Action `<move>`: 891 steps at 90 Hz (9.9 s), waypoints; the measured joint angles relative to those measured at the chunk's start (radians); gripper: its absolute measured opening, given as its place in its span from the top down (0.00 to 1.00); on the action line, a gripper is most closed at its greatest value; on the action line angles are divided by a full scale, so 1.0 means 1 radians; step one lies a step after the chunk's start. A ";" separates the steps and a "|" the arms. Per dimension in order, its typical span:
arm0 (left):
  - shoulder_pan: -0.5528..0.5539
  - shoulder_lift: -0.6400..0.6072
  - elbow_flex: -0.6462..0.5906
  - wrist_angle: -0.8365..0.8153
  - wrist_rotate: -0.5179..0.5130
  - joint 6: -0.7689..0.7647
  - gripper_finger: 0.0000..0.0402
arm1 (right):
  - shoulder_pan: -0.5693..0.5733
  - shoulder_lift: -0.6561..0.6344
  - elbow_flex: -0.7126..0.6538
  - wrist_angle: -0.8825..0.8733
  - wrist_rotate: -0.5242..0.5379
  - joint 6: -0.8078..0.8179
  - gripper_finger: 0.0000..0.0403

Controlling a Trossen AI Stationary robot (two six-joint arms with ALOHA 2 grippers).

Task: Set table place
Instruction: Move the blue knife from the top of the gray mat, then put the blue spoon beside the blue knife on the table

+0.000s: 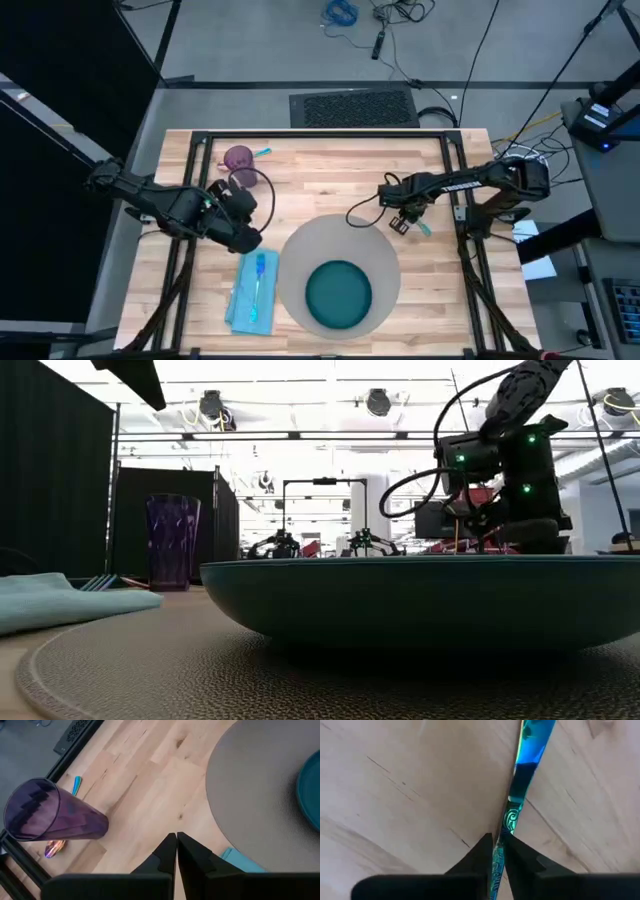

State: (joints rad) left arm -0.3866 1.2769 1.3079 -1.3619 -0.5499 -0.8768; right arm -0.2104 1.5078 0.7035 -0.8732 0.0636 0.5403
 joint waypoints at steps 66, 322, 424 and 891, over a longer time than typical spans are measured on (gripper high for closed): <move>0.000 0.000 0.000 0.000 0.000 0.019 1.00 | 0.205 0.003 -0.039 -0.056 -0.213 0.415 1.00; -0.028 0.006 -0.001 0.178 -0.114 0.208 1.00 | 1.061 -0.225 0.061 -0.268 0.324 1.312 0.53; -0.271 -0.372 -0.561 0.757 -0.563 0.345 1.00 | 0.897 -0.229 -0.080 0.024 0.218 1.343 0.57; -0.116 -0.665 -0.594 1.243 -0.482 0.845 1.00 | 0.812 -0.070 0.242 -0.186 0.399 1.070 1.00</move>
State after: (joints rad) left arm -0.5026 0.6121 0.7134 -0.1190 -1.0320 -0.0318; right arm 0.6013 1.4376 0.9456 -1.0590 0.4627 1.6100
